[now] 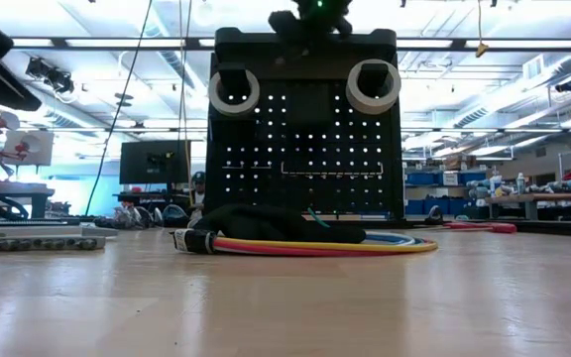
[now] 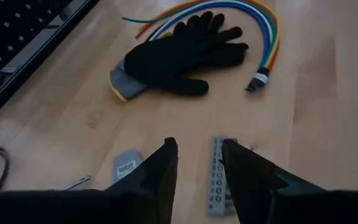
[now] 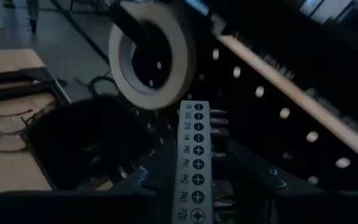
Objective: Hang tools onto peg board
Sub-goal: Put the terminal block into the black bin on the peg board
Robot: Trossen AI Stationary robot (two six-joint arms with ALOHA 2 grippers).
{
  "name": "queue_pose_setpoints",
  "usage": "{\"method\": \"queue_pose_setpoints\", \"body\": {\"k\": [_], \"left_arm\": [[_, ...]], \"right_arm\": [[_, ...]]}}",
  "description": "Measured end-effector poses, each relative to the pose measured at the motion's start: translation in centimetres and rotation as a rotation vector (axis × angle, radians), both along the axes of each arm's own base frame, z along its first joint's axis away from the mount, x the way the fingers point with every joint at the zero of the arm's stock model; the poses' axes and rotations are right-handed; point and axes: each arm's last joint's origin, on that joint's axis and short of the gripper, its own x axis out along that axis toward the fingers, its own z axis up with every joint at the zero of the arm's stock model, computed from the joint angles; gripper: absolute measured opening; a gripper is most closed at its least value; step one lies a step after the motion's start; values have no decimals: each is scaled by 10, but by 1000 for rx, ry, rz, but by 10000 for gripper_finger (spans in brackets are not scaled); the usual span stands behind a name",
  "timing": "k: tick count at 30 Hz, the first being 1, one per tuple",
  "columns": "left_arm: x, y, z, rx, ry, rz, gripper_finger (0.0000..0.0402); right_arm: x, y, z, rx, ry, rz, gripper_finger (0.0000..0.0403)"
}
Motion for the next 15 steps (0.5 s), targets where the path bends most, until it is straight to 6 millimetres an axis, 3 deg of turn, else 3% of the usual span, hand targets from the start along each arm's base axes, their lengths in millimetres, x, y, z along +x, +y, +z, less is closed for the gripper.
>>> {"method": "queue_pose_setpoints", "body": {"k": [5,9,15], "left_arm": [[5,4,0,1,1,34,136],[8,7,0,-1,0,55,136],[12,7,-2,-14,-3,74,148]], "right_arm": [[-11,-24,-5,91,-23,-7,134],[-15,-33,-6,127,-71,-72,159],[-13,-28,-6,124,-60,-54,217]]}}
